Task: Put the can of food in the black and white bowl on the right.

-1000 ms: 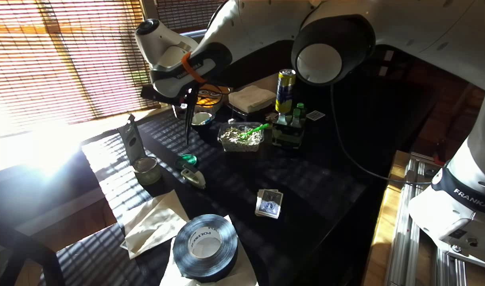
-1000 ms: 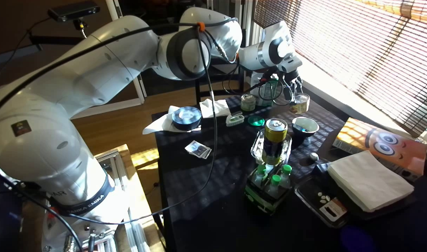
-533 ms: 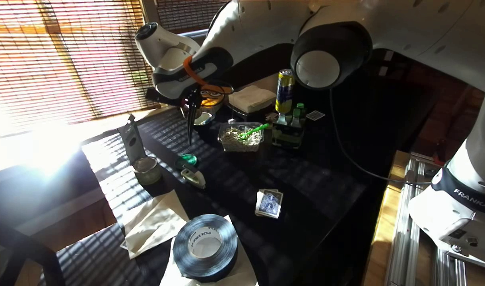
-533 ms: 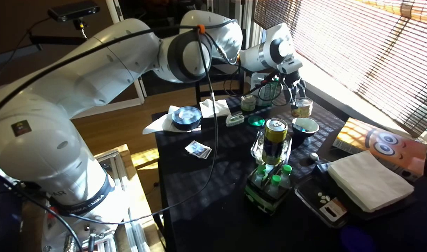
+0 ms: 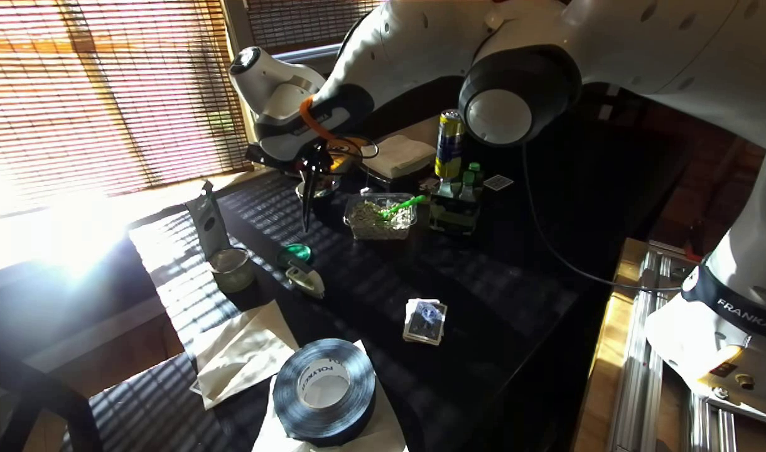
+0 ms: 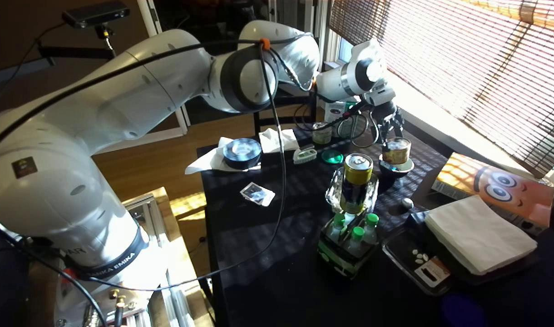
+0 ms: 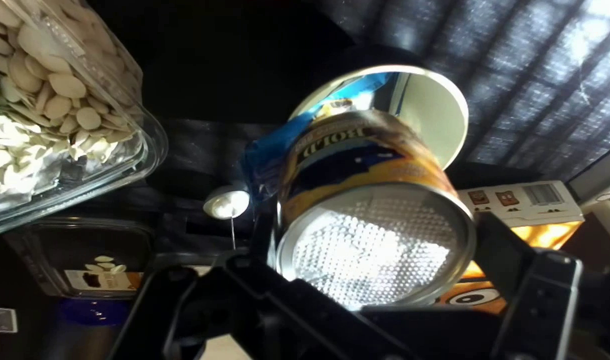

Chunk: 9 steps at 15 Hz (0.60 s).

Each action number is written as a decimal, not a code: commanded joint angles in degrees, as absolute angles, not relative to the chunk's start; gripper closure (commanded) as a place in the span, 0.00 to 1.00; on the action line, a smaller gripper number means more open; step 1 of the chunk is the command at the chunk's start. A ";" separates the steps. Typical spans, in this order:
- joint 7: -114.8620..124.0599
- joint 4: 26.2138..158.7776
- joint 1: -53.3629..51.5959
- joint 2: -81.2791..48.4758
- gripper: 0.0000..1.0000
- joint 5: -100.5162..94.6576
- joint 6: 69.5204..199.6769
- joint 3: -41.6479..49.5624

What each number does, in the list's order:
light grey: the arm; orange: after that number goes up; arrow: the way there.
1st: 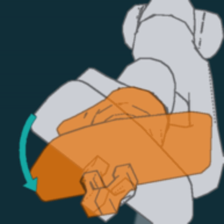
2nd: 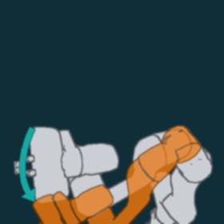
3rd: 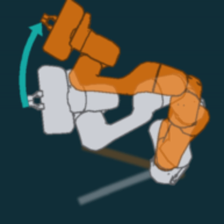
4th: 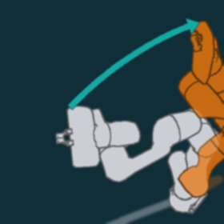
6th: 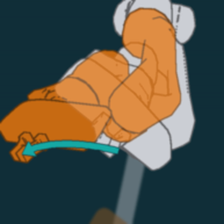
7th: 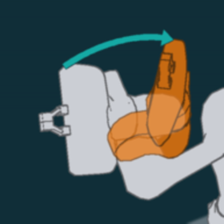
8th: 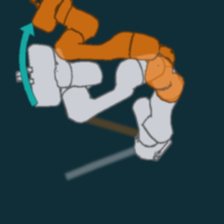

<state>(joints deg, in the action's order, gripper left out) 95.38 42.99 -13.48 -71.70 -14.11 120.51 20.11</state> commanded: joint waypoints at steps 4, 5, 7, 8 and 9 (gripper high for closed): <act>98.85 38.01 -13.02 -75.08 0.29 -13.76 120.35 20.34; 99.30 37.56 -12.98 -75.40 0.29 -13.78 120.58 20.37; 100.44 36.60 -12.96 -76.15 0.29 -14.00 121.16 20.63; 101.15 36.06 -12.96 -76.51 0.29 -14.09 121.34 20.82; 101.63 35.30 -12.93 -77.06 0.29 -14.20 121.35 21.03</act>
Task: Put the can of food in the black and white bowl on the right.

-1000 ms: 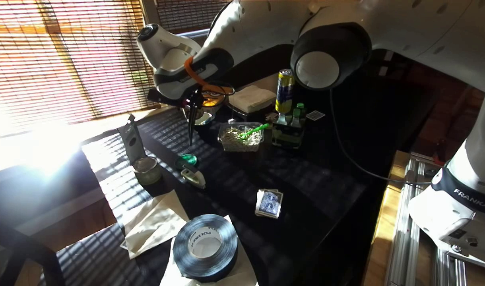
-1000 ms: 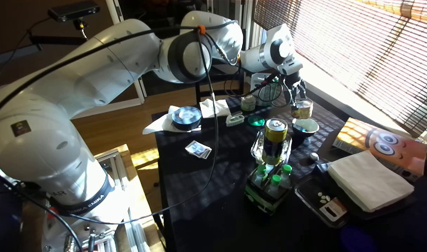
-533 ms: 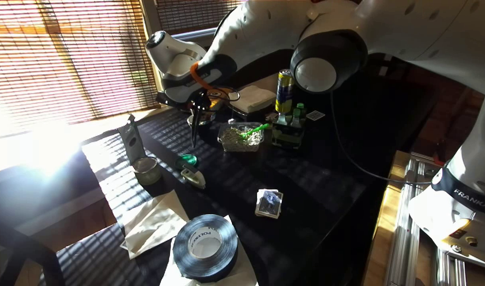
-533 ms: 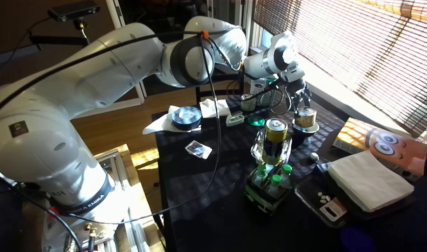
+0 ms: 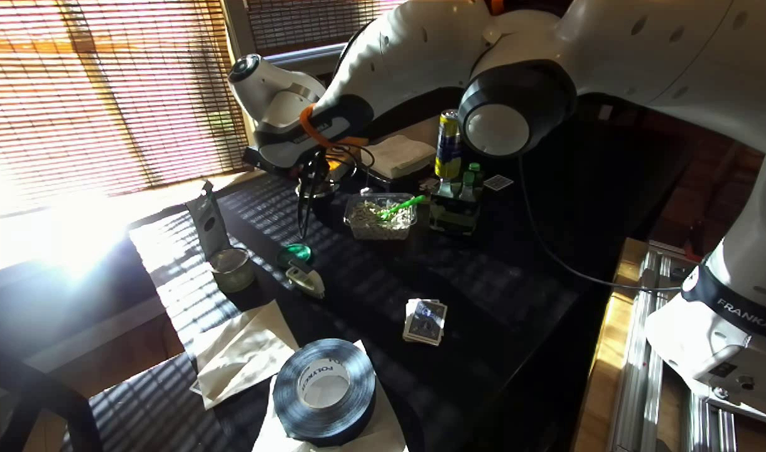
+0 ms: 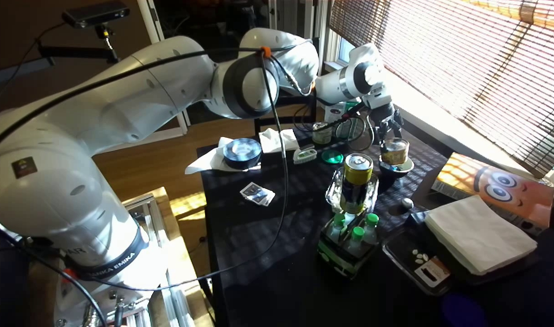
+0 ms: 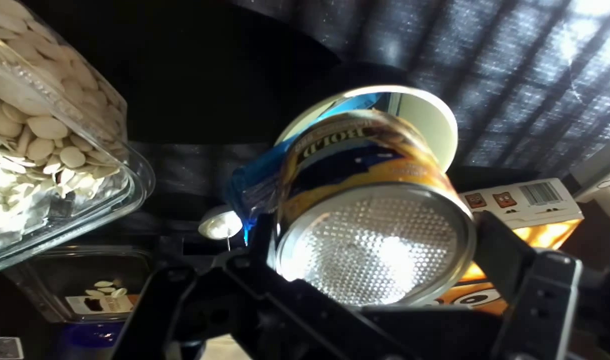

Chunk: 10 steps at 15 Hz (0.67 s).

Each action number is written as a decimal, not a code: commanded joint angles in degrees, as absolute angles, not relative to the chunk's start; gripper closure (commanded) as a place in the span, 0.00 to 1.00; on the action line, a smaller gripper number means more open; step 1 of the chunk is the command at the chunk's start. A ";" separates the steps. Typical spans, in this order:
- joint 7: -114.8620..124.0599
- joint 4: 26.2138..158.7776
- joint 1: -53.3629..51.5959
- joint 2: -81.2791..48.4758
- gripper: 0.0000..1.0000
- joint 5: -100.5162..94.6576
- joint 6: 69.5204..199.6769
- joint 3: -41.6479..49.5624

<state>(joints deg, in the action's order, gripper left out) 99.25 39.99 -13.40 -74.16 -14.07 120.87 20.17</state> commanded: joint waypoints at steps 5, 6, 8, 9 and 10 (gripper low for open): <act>103.72 32.56 -12.95 -79.32 0.29 -14.45 121.05 22.00; 104.02 32.19 -12.95 -79.64 0.29 -14.46 121.11 22.20; 104.58 31.35 -12.89 -80.38 0.29 -14.46 121.07 22.60; 104.83 31.09 -12.92 -80.68 0.29 -14.48 120.82 22.80; 104.88 30.93 -12.92 -80.88 0.29 -14.41 120.42 22.89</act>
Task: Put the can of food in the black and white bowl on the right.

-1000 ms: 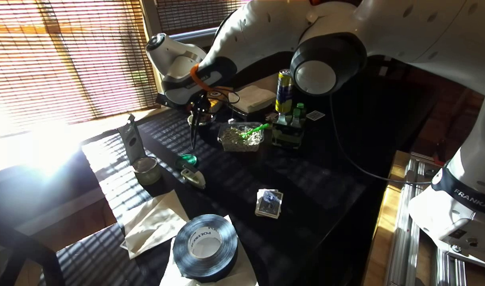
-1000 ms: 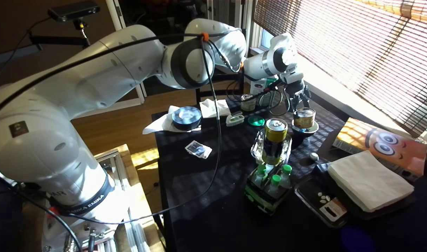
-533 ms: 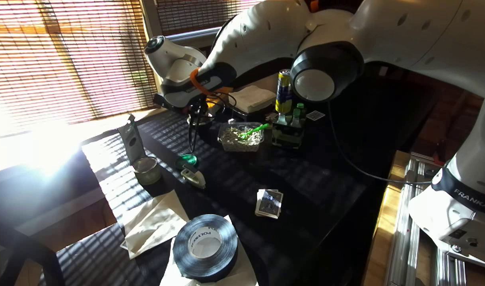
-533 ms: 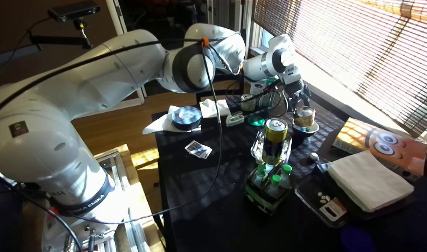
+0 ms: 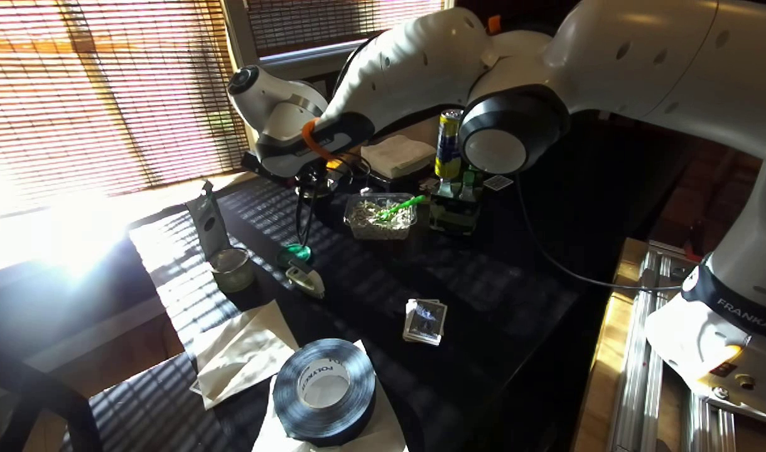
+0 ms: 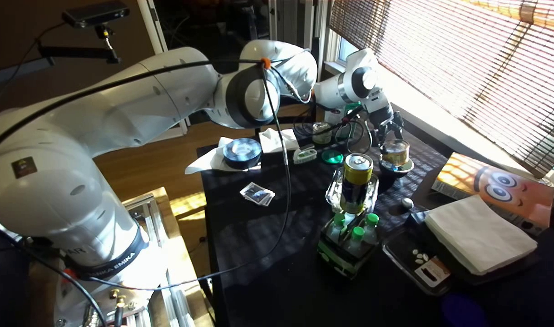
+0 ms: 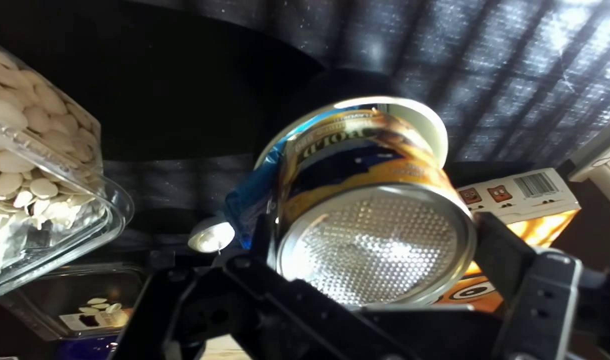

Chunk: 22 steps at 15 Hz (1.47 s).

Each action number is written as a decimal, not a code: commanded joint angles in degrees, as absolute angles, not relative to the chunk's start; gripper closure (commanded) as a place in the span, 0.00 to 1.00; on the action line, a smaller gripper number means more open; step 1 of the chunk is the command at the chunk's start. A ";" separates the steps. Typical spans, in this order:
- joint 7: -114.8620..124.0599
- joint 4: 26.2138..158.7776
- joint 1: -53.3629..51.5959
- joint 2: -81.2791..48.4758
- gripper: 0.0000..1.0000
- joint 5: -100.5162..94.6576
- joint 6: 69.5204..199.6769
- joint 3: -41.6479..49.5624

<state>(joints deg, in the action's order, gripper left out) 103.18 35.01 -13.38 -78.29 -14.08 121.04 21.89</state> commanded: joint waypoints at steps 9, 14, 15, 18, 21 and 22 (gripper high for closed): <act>105.21 30.62 -12.73 -78.74 0.00 -13.81 119.41 23.73; 96.16 31.94 -11.41 -73.14 0.00 -10.35 118.12 18.86; 92.73 32.21 -10.96 -72.04 0.00 -9.57 118.52 17.34; 81.13 33.16 -9.39 -69.08 0.00 -8.68 119.96 13.47; 70.34 33.81 -7.68 -66.91 0.00 -8.54 121.20 9.86; 66.98 33.97 -7.20 -66.55 0.00 -8.94 122.39 8.97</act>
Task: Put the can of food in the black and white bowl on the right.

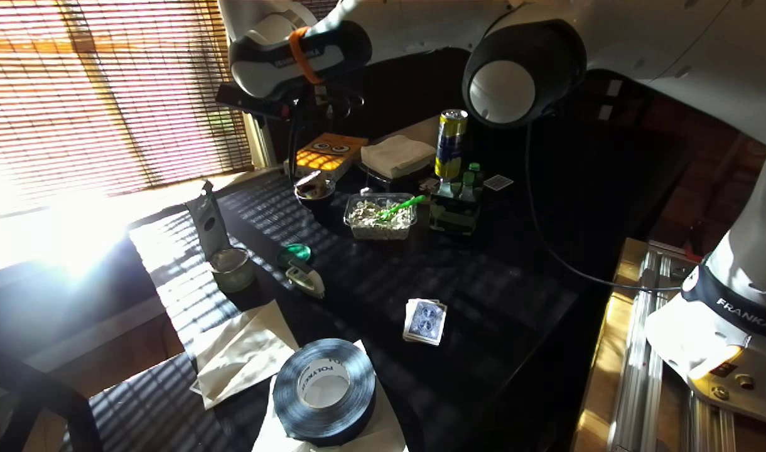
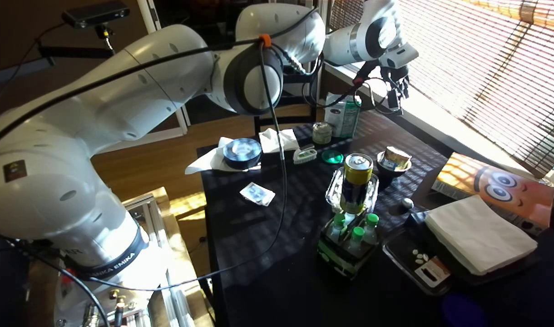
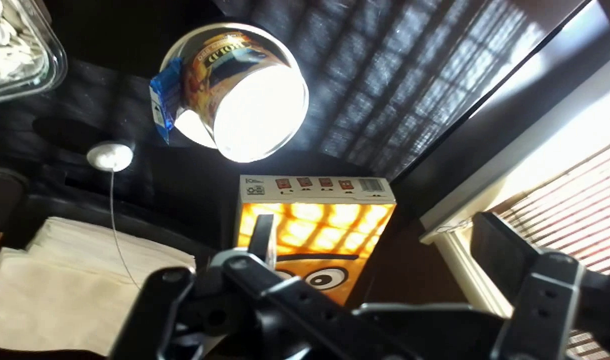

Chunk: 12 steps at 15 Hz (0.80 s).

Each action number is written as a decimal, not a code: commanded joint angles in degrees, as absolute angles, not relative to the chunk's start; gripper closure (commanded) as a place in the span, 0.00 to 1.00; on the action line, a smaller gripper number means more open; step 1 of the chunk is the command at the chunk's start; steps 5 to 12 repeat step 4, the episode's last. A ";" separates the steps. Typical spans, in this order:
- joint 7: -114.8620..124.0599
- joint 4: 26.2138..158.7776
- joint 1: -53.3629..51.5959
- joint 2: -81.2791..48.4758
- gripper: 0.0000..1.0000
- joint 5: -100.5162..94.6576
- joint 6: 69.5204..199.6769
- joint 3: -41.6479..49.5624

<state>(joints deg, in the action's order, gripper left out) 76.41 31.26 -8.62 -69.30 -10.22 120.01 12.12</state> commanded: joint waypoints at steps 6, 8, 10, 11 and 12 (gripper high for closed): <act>63.99 31.33 -6.78 -68.06 0.00 -10.21 123.23 8.58; 63.99 31.33 -6.78 -68.06 0.00 -10.21 123.23 8.58; 63.99 31.33 -6.78 -68.06 0.00 -10.21 123.23 8.58; 63.99 31.33 -6.78 -68.06 0.00 -10.21 123.23 8.58; 63.99 31.33 -6.78 -68.06 0.00 -10.21 123.23 8.58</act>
